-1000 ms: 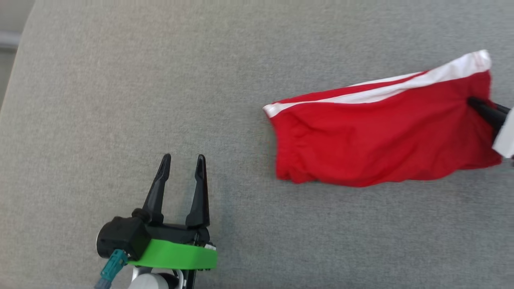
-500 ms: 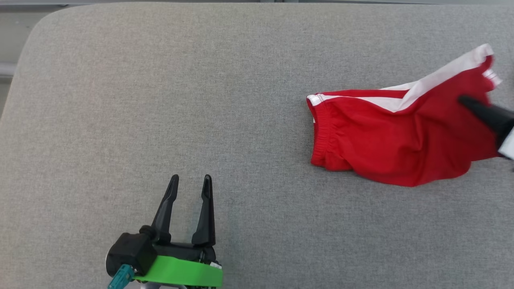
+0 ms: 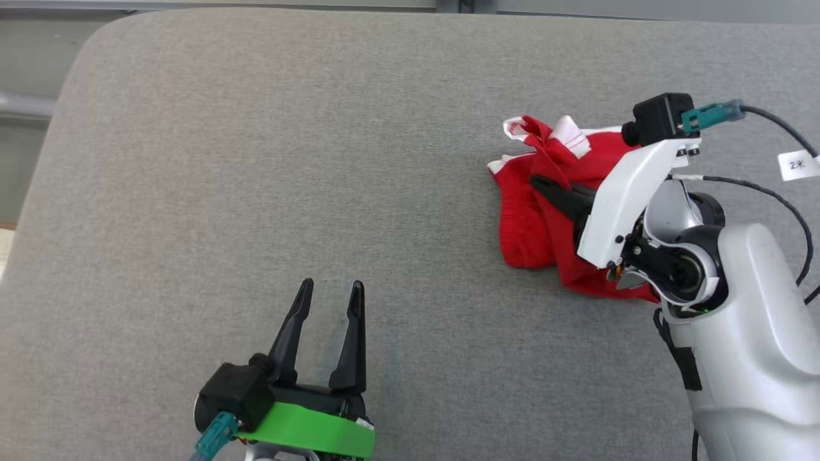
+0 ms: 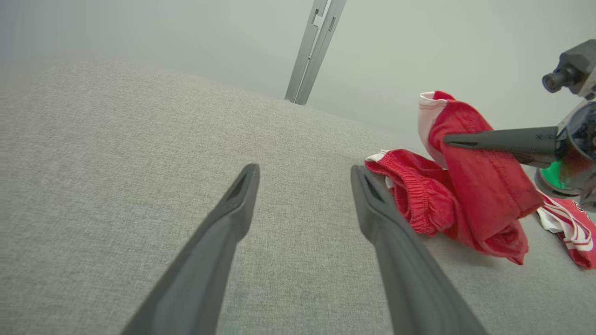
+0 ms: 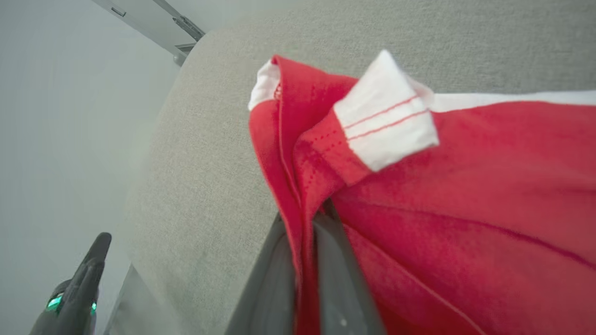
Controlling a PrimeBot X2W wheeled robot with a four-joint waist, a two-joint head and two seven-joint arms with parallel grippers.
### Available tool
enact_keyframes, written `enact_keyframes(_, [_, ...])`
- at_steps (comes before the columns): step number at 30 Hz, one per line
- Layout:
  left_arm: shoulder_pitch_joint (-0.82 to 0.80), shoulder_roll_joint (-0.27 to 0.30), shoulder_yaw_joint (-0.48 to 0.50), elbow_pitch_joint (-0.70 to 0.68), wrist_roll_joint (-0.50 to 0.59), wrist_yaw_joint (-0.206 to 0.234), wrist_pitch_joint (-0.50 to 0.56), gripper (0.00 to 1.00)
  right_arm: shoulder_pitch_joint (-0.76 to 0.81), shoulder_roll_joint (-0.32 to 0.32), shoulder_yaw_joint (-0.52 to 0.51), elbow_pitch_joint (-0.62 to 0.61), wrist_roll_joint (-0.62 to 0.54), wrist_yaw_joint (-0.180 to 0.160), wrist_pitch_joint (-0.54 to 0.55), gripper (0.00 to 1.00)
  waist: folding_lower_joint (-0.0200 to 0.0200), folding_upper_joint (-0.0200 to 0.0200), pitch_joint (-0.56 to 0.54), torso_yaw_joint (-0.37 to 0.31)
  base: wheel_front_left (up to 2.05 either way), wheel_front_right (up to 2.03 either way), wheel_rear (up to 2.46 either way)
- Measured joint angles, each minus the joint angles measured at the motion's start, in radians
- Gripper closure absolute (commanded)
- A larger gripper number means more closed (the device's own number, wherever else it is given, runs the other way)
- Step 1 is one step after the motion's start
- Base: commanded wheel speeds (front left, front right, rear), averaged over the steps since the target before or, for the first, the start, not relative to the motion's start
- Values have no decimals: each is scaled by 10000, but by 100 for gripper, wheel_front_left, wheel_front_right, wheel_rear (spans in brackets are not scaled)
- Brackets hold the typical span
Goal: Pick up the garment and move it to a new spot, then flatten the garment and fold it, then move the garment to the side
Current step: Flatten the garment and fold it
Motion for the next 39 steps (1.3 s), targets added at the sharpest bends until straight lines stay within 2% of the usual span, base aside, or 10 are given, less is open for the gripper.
enact_keyframes(13, [133,0,-159,136,-171,23,0,0,-371,431,-872,1946,-1375,0,-1438,100,0,0,-182,515,0,0,0])
enact_keyframes(14, [115,0,-192,140,-174,8,0,0,-403,433,-798,2148,-1218,0,-1678,93,0,0,-187,504,0,0,0])
enact_keyframes(15, [109,0,-203,148,-176,6,0,0,-426,433,-717,2251,-1103,0,-1783,75,0,0,-192,498,0,0,0])
enact_keyframes(16, [103,0,-219,173,-184,6,0,0,-453,431,-541,2399,-882,0,-1896,7,0,0,-202,485,0,0,0])
enact_keyframes(17, [102,0,-217,182,-192,6,0,0,-469,435,-376,2499,-767,0,-2071,0,0,0,-214,467,0,0,0])
enact_keyframes(22, [110,0,-111,282,-215,-10,0,0,-455,453,232,2336,-311,0,-3327,0,0,0,-316,342,0,0,0])
enact_keyframes(26, [128,0,81,347,-211,-48,0,0,119,234,777,1279,-663,2,-4358,0,0,0,-503,244,0,0,0])
enact_keyframes(32, [498,0,619,351,-119,-82,0,0,1912,-1308,280,-69,-1599,0,-6878,0,0,0,-949,-7,0,0,0])
enact_keyframes(37, [888,0,1110,337,132,-263,0,0,3452,-2527,-313,56,-2805,2,-8953,0,0,0,-1396,-308,0,0,0])
enact_keyframes(39, [1016,0,1369,337,232,-330,0,0,4053,-2704,-635,424,-3007,2,-9829,0,0,0,-1596,-439,0,0,0])
